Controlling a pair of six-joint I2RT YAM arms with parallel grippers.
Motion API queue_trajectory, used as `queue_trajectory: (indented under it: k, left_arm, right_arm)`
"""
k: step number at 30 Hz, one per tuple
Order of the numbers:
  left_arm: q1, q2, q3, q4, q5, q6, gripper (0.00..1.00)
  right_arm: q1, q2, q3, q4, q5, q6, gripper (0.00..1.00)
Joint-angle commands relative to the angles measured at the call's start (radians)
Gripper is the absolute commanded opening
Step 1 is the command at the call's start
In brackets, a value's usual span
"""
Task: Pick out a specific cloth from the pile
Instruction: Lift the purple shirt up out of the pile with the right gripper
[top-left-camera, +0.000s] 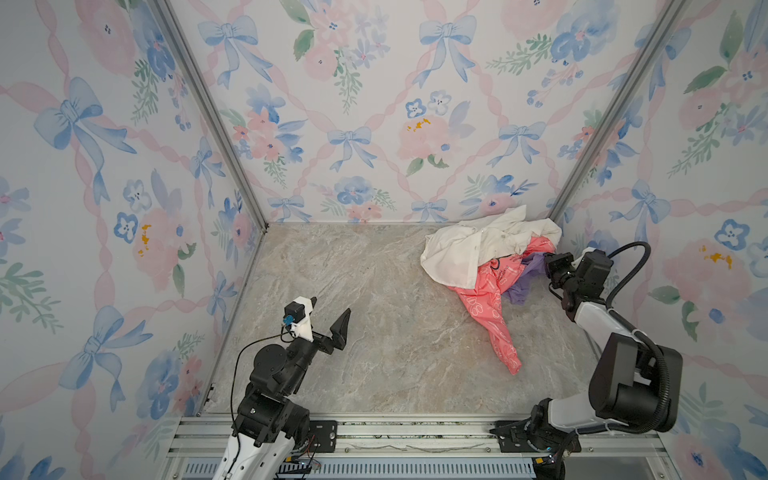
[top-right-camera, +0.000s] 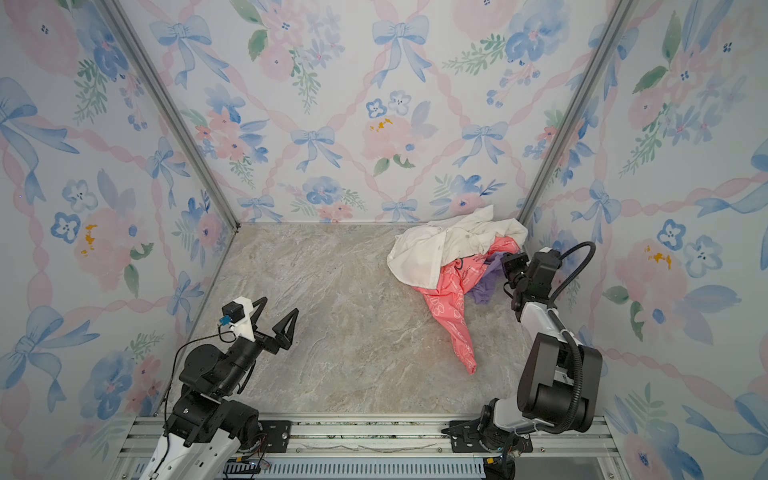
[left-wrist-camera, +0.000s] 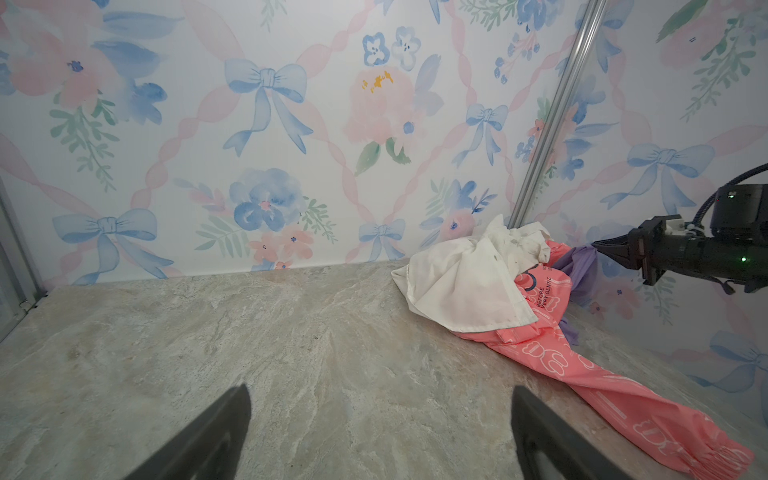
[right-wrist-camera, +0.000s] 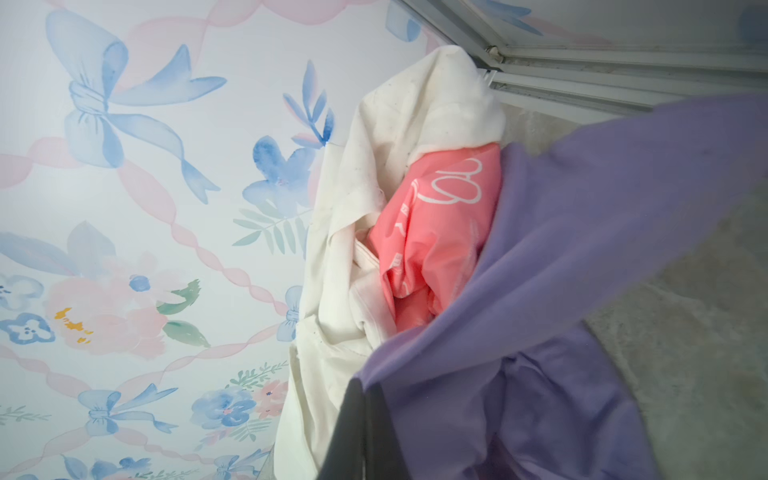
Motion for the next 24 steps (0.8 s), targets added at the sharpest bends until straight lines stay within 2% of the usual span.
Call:
queue_trajectory:
  k: [1,18,24]
  left_arm:
    - [-0.003,-0.017,-0.009,-0.005,-0.006,-0.008,0.98]
    - [-0.003,-0.03,-0.011,-0.006,-0.006,-0.008,0.98]
    - [-0.003,-0.032,-0.01,-0.005,-0.005,-0.009,0.98]
  right_arm:
    - [0.014,-0.044,0.083,-0.04,0.015,-0.029,0.0]
    - [0.076,-0.103,0.393,-0.021,0.052,-0.04,0.0]
    - [0.131,-0.135,0.467,0.006,0.059,-0.098,0.0]
